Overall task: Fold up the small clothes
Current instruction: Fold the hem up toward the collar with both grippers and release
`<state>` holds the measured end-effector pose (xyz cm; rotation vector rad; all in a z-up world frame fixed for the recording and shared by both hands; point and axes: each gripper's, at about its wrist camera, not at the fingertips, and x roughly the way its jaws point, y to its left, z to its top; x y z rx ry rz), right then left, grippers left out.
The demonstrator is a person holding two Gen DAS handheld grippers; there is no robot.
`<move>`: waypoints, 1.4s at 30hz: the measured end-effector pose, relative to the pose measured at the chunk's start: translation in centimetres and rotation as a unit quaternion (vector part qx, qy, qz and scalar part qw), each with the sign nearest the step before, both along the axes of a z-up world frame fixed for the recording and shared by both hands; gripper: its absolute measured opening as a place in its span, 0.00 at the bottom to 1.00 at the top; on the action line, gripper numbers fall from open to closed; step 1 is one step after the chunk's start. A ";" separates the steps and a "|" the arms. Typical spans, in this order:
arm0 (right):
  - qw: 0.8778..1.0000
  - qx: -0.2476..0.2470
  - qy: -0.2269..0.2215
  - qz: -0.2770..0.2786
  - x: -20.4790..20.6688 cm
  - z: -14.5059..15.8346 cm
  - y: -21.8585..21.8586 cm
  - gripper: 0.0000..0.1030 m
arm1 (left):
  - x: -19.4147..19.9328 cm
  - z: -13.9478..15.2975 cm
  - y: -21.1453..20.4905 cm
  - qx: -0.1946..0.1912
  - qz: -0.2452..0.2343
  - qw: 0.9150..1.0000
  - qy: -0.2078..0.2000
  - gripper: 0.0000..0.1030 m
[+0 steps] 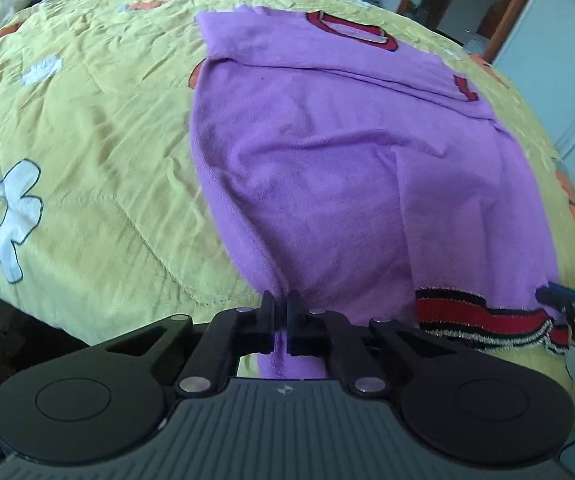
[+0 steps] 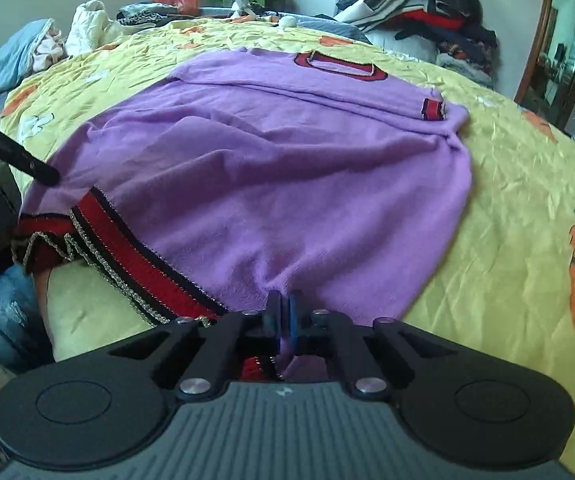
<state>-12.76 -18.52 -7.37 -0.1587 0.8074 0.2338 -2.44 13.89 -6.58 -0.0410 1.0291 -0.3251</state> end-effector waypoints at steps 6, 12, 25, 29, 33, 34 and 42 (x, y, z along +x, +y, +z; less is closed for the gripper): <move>0.998 -0.046 -0.043 -0.015 -1.2 3.3 -2.0 0.02 | 0.4 2.4 2.2 0.004 -0.020 1.000 -0.022 0.06; 0.997 -0.074 -0.016 -0.031 -2.9 4.8 -3.9 0.02 | 0.3 2.8 3.8 0.038 -0.058 0.997 -0.014 0.06; 0.987 0.100 0.022 -0.124 -3.1 1.7 -9.5 0.86 | -3.1 -1.5 5.0 -0.063 -0.092 0.993 0.030 0.63; 0.986 0.128 0.040 -0.102 -3.9 0.9 -8.6 0.53 | -3.4 -3.3 4.5 -0.115 -0.069 0.989 0.054 0.60; 0.992 0.081 0.025 -0.091 -3.9 0.2 -6.2 0.06 | -2.7 -4.5 4.2 -0.151 -0.055 0.983 0.094 0.05; 0.991 0.094 0.022 -0.094 -3.9 0.5 -6.4 0.06 | -2.6 -4.2 4.4 -0.153 -0.054 0.982 0.093 0.04; 0.996 0.033 -0.065 -0.049 -6.3 8.4 -5.7 0.05 | -4.3 2.1 7.4 -0.167 -0.099 0.981 0.026 0.04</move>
